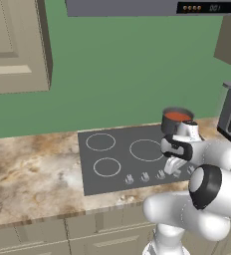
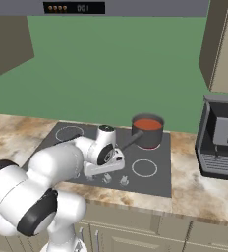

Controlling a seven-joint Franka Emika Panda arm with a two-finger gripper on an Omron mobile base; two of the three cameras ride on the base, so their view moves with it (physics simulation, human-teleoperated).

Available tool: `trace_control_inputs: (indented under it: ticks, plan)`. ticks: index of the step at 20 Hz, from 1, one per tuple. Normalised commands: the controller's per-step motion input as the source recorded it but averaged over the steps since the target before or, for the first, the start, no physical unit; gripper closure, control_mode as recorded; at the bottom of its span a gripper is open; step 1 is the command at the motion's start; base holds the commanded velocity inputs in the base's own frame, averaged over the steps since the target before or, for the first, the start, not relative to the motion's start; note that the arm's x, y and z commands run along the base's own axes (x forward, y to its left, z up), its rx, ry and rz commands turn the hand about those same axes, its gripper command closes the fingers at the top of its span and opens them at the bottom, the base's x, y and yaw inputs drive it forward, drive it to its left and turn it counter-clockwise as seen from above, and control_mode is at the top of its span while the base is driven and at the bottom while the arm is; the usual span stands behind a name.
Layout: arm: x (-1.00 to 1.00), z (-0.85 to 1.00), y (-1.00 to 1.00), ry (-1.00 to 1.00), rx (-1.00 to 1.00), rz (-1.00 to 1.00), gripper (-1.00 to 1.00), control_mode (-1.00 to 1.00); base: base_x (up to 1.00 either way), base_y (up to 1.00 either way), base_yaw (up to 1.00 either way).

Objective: Wait until the marinara sauce is simmered to a deep red color and then turn off the stove.

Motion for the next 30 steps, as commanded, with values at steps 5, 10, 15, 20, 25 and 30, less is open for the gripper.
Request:
trace_control_inputs:
  ticks: [5, 10, 15, 20, 25, 30]
  plan:
    - [0.04, -0.13, -0.04, 0.0, 0.0, 0.04, -1.0, -1.0, 0.0, 0.0, 0.0]
    - [0.12, -0.07, -0.01, 0.0, 0.0, 0.04, -1.0, -1.0, 0.0, 0.0, 0.0]
    - [0.14, -0.04, -0.05, 0.0, 0.0, 0.06, -1.0, -1.0, 0.0, 0.0, 0.0]
    - [0.11, -0.01, -0.11, 0.0, 0.0, 0.07, -1.0, -1.0, 0.0, 0.0, 0.0]
    - [0.0, 0.0, -0.04, 0.0, 0.0, 0.03, -1.0, -1.0, 0.0, 0.0, 0.0]
    - [-0.02, 0.0, 0.0, 0.0, 0.0, 0.0, -1.0, -1.0, 0.0, 0.0, 0.0]
